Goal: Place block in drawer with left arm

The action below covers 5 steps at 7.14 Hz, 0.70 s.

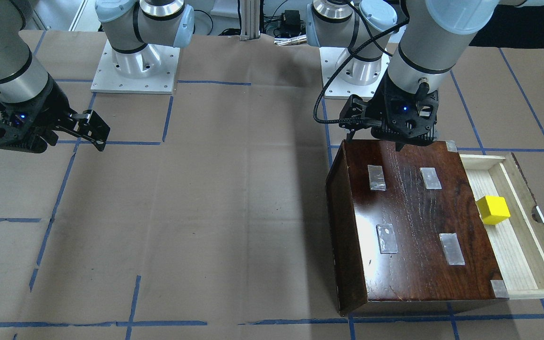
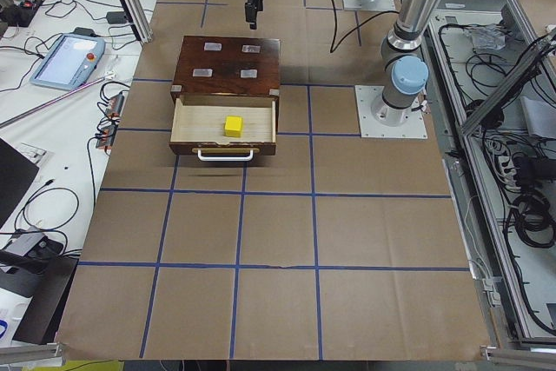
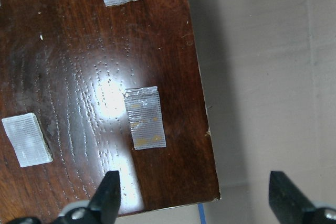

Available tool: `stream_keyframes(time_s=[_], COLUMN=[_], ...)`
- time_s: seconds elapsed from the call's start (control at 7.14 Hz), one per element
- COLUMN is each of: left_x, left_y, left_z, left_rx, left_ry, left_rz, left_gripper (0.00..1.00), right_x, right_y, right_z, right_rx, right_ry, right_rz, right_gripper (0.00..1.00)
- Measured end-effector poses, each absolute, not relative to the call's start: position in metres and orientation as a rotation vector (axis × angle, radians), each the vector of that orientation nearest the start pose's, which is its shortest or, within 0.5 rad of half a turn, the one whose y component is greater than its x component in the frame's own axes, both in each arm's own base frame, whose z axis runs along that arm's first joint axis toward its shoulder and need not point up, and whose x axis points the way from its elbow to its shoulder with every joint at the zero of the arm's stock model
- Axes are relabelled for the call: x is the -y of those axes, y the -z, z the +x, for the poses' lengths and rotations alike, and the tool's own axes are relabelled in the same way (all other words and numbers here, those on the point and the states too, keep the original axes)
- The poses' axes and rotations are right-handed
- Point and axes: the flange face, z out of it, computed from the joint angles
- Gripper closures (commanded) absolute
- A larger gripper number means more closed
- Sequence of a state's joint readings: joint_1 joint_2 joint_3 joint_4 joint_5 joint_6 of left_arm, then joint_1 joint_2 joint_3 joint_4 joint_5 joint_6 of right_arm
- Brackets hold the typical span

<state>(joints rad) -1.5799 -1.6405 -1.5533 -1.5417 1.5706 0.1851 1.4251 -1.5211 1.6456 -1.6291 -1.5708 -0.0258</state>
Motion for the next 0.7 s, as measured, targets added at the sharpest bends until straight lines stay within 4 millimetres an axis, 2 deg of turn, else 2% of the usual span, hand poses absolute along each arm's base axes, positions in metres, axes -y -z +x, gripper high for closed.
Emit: stream_keyframes(time_s=[0.42,0.7], left_x=[0.507,0.491], left_y=[-0.468,-0.47], left_z=[-0.136,-0.134], left_rx=[-3.125,-3.125], left_ry=[-0.02,-0.011], left_rz=[0.318,0.316], left_gripper=[0.01,0.01], right_x=[0.517,0.517], right_y=[-0.432,-0.432], right_z=[0.059,0.059], right_rx=[-3.129,-3.129], right_ry=[-0.103,-0.103], right_rz=[0.188,0.187], right_gripper=[0.0,0.0])
